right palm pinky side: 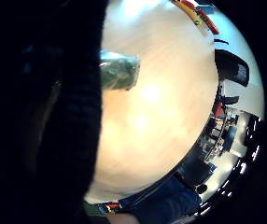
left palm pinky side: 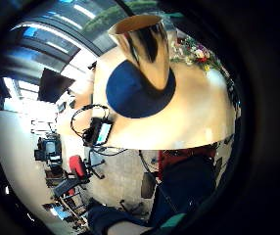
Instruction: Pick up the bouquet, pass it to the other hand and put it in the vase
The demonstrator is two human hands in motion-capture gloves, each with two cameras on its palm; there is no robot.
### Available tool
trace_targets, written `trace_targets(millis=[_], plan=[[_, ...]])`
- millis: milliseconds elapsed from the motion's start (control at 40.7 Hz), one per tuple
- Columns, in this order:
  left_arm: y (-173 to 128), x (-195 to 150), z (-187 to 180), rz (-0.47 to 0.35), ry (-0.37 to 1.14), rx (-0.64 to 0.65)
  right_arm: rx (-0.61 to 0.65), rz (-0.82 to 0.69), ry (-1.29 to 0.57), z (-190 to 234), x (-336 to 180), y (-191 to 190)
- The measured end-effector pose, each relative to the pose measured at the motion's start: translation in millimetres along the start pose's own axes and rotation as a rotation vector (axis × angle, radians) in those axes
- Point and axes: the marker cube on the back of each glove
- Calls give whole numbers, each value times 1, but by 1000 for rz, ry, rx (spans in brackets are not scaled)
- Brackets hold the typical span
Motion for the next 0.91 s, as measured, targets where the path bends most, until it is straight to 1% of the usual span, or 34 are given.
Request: trace_targets(millis=[74,98,172,197,221,270,319,344,442,541,663,713,762,835,885,909], plan=[[-1,0,1,-8,-8,4,-43,-26,5,4,1,2],[-1,0,0,-14,-12,4,-38,-44,-7,5,-1,1],[0,1,-2,-26,-19,4,56,-55,-35,1,-2,-6],[1,2,-3,-28,-21,2,70,-49,-32,0,-1,-6],[2,3,-3,-28,-22,1,58,-44,-25,0,1,-5],[1,5,-3,-24,-21,0,-36,-50,-6,4,3,2],[-1,7,0,-10,-16,1,-135,-85,-13,8,2,9],[-3,8,2,-2,-13,2,-149,-110,-33,8,-1,9],[-6,11,2,13,-10,0,-34,-170,-128,0,-9,0],[-7,14,1,22,-3,-11,-22,-185,-206,-6,-11,0],[-12,21,3,35,28,-29,123,-350,-475,-28,-33,-8],[-14,24,3,39,40,-41,159,-426,-582,-39,-42,-6],[-16,26,2,47,58,-49,156,-485,-675,-51,-48,2],[-24,29,0,45,100,-51,80,-532,-757,-62,-52,16],[-30,31,-3,42,138,-60,102,-516,-765,-64,-54,10],[-33,33,-4,43,160,-66,108,-474,-753,-65,-54,6]])
